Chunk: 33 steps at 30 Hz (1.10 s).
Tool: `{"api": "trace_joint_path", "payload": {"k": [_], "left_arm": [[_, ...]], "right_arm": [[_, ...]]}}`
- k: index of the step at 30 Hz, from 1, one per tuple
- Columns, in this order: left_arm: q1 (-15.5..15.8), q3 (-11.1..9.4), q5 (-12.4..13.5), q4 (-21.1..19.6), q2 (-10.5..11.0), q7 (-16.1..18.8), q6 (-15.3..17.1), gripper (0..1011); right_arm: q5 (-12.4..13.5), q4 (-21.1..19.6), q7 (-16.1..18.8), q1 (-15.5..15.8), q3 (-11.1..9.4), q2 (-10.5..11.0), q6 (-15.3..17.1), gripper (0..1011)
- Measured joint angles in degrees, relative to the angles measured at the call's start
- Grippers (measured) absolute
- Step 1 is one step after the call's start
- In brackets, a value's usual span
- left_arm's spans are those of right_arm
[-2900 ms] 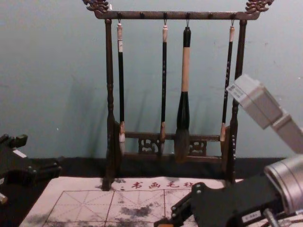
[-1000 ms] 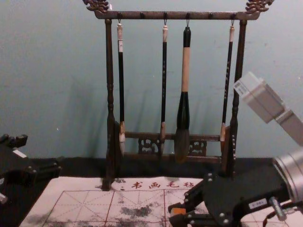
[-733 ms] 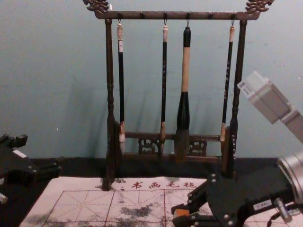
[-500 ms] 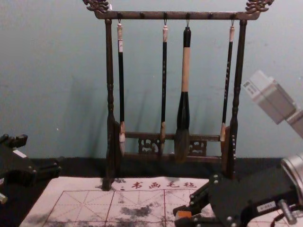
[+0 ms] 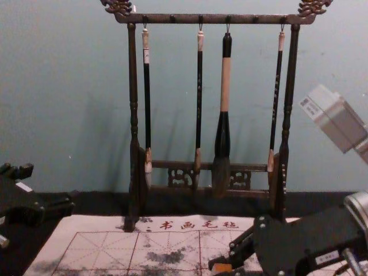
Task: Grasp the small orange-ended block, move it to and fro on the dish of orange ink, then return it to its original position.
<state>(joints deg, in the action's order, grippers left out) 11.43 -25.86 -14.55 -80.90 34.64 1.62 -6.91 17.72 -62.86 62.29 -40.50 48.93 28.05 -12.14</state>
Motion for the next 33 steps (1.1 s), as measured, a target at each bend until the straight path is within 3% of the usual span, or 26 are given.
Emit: {"api": "trace_joint_path", "payload": {"k": [21,33], "left_arm": [[0.0,0.0,0.0,0.0,0.0,0.0,0.0,1001],[0.0,0.0,0.0,0.0,0.0,0.0,0.0,1001]], "right_arm": [[0.2,-0.5,0.4,0.2,0.9,0.2,0.1,136],[0.4,0.4,0.8,0.0,1.5,-0.8,-0.4,136]]}}
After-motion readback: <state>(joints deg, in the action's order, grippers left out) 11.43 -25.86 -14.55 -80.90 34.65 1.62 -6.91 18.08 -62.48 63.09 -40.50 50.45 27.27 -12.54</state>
